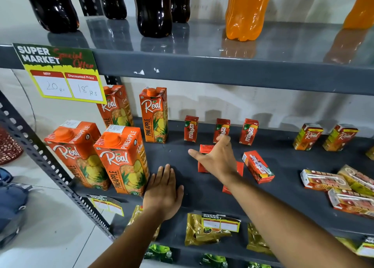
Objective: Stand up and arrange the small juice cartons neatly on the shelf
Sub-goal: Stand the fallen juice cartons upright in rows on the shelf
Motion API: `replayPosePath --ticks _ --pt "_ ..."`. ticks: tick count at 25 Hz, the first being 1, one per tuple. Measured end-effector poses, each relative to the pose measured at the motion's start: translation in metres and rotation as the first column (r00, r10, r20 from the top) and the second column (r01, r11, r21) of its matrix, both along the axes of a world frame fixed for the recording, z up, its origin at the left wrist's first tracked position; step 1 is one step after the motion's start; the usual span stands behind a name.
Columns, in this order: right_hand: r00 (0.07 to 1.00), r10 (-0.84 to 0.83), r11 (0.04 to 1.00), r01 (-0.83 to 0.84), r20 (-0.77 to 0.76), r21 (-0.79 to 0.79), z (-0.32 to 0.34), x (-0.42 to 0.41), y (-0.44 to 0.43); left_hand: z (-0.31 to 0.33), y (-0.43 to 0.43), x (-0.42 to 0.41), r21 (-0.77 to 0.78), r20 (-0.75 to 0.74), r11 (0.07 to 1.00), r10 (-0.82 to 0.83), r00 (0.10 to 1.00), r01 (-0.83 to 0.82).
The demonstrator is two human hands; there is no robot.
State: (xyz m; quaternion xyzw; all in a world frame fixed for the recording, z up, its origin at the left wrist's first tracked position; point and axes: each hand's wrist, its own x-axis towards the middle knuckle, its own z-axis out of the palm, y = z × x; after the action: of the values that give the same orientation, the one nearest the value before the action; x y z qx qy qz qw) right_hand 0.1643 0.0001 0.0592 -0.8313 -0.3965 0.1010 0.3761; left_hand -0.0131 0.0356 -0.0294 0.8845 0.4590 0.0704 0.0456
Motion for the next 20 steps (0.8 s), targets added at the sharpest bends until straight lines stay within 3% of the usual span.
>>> replayPosePath --ticks 3,5,8,11,13,15,16,19,20 --pt "0.974 0.180 0.970 -0.154 0.135 -0.188 0.022 0.012 0.010 0.001 0.000 0.002 -0.004 -0.007 1.000 0.000 1.000 0.000" --pt "0.857 0.473 0.842 -0.373 0.203 -0.390 0.036 0.021 0.018 0.003 0.000 0.003 -0.012 -0.012 1.000 -0.009 1.000 0.009" --pt "0.531 0.786 0.593 -0.500 0.317 -0.631 0.053 0.026 0.030 0.004 -0.001 0.002 -0.018 -0.017 1.000 -0.011 1.000 0.011" --pt "0.080 0.863 0.476 -0.461 0.499 -0.749 0.060 0.027 0.038 0.005 -0.002 0.001 -0.017 -0.025 1.000 -0.013 1.000 0.012" --pt "-0.066 0.844 0.449 -0.456 0.532 -0.768 0.057 0.032 0.039 0.004 -0.002 0.002 -0.008 -0.026 1.000 -0.014 1.000 0.013" --pt "-0.063 0.836 0.453 -0.481 0.545 -0.751 0.055 0.037 0.035 0.004 -0.001 0.003 -0.008 -0.030 1.000 -0.016 0.999 0.015" --pt "0.001 0.824 0.485 -0.518 0.566 -0.705 0.057 0.038 0.031 0.004 0.000 0.003 -0.009 -0.033 1.000 -0.016 0.999 0.016" --pt "0.421 0.773 0.634 -0.547 0.475 -0.547 0.070 0.049 0.014 0.002 0.001 0.002 -0.018 -0.043 1.000 -0.023 0.999 0.022" --pt "0.493 0.768 0.638 -0.531 0.410 -0.557 0.070 0.057 0.003 0.002 0.001 0.001 -0.018 -0.048 1.000 -0.023 0.999 0.022"
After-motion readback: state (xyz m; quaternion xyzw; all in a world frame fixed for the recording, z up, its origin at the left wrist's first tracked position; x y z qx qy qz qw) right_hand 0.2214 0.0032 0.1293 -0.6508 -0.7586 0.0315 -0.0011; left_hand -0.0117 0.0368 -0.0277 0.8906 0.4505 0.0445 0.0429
